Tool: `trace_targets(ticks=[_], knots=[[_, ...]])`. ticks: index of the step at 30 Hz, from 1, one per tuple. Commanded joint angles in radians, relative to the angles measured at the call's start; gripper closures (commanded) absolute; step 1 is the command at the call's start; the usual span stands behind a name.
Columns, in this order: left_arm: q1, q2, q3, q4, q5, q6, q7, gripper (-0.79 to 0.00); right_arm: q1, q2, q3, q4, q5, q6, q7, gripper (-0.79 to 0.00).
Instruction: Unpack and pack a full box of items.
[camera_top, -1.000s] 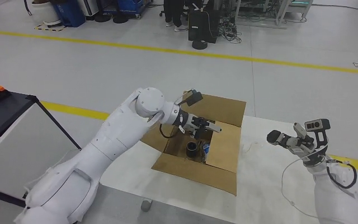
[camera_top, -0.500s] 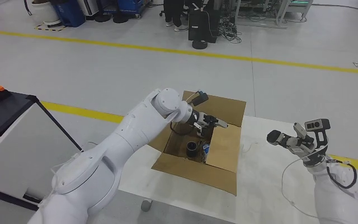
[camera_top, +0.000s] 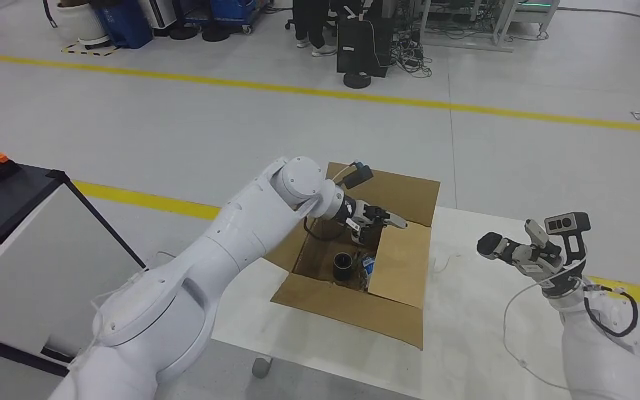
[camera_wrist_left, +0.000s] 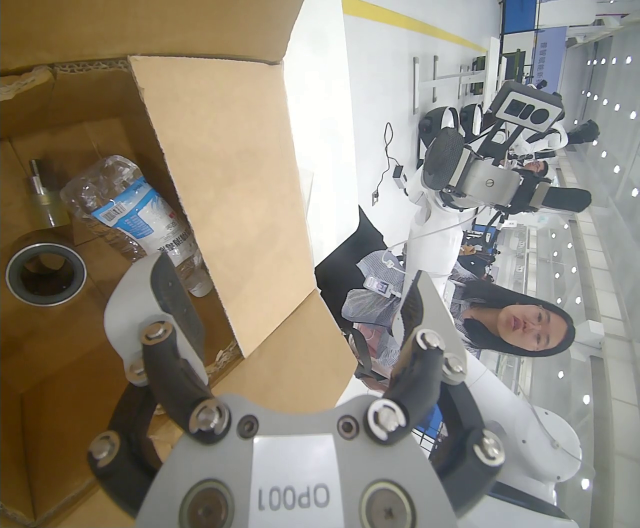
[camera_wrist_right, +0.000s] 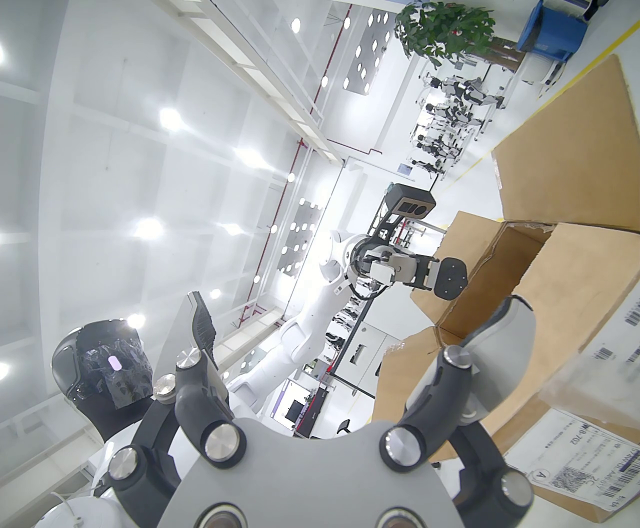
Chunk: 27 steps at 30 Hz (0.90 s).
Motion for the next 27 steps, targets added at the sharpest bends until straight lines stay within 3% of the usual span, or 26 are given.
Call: trace_targets(ticks=[1, 9, 17, 22, 27], knots=[[0.008, 0.005, -0.007, 0.018, -0.007, 0.005, -0.013, -0.785, 0.000, 0.000, 0.000, 0.000, 0.000, 0.000, 0.000, -0.785], [0.031, -0.015, -0.011, 0.046, 0.008, 0.077, 0.051, -0.785, 0.000, 0.000, 0.000, 0.000, 0.000, 0.000, 0.000, -0.785], [0.043, -0.068, 0.016, 0.109, 0.026, 0.143, 0.096, -0.785, 0.000, 0.000, 0.000, 0.000, 0.000, 0.000, 0.000, -0.785], [0.041, -0.106, 0.030, 0.140, 0.023, 0.147, 0.059, -0.785, 0.000, 0.000, 0.000, 0.000, 0.000, 0.000, 0.000, -0.785], [0.036, -0.142, 0.023, 0.150, -0.022, 0.083, -0.023, -0.785, 0.000, 0.000, 0.000, 0.000, 0.000, 0.000, 0.000, -0.785]])
